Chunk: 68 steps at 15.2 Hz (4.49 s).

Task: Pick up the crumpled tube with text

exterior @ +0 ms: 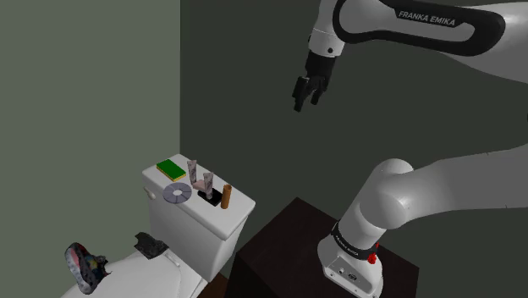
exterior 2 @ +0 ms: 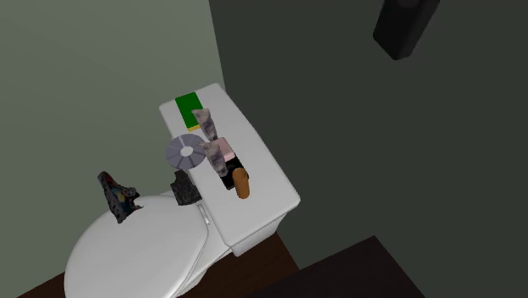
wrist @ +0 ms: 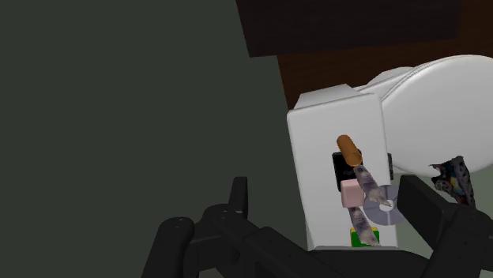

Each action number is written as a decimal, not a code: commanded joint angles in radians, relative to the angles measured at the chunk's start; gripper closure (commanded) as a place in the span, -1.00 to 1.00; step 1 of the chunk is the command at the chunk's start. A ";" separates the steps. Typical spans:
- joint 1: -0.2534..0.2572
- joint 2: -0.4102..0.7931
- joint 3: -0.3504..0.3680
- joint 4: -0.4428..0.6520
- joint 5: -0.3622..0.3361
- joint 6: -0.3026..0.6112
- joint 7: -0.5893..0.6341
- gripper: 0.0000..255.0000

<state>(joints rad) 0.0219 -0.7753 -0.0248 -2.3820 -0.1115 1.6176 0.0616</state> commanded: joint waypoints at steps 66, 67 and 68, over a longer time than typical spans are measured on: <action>0.061 1.003 0.165 0.058 -0.181 1.125 0.562 1.00; 0.058 0.991 0.170 0.058 -0.172 1.113 0.555 1.00; 0.056 0.979 0.174 0.059 -0.164 1.102 0.547 1.00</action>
<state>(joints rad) 0.0804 0.2156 0.1445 -2.3238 -0.2843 2.7315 0.6166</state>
